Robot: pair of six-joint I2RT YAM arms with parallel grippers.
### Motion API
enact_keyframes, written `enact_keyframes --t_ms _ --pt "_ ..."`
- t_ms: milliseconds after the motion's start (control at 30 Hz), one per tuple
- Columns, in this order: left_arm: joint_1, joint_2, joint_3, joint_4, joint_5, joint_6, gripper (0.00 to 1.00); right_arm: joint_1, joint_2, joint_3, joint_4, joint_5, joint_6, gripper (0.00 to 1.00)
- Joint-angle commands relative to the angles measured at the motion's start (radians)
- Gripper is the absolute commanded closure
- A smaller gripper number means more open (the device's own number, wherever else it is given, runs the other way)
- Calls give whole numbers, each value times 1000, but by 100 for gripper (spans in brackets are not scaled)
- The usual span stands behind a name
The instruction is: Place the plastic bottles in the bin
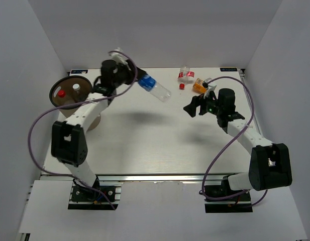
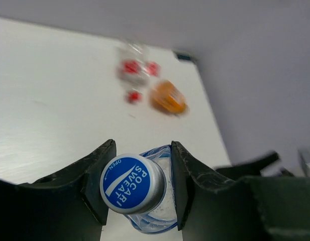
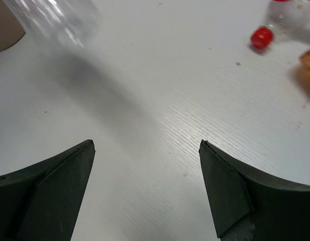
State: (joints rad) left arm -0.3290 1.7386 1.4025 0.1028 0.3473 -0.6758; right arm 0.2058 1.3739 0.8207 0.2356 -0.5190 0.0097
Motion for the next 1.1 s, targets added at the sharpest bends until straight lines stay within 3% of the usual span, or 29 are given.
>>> enact_keyframes --t_ms 0,200,233,433,467,500,667,833,1067 --pt "84 -259 67 -197 -268 198 100 -31 1 12 21 132 53 11" --pt "94 -479 93 -363 -764 358 100 -45 22 8 16 200 71 11" --pt "99 -485 101 -376 -875 369 100 -46 22 6 24 200 72 11" --pt "125 -443 200 -480 -1235 478 100 -49 45 23 5 260 72 11" --pt "131 -439 204 -477 -1380 498 100 -51 48 23 -4 266 67 11" --pt "139 -436 201 -450 -1434 545 100 -52 51 20 -5 273 65 11" --pt "192 -438 220 -489 -1398 578 100 -54 80 29 -8 267 73 11" --pt "214 -367 317 -719 -1398 466 100 -55 112 46 -21 252 78 11" --pt "222 -381 241 -730 -1360 430 100 -55 132 60 -32 251 76 11"
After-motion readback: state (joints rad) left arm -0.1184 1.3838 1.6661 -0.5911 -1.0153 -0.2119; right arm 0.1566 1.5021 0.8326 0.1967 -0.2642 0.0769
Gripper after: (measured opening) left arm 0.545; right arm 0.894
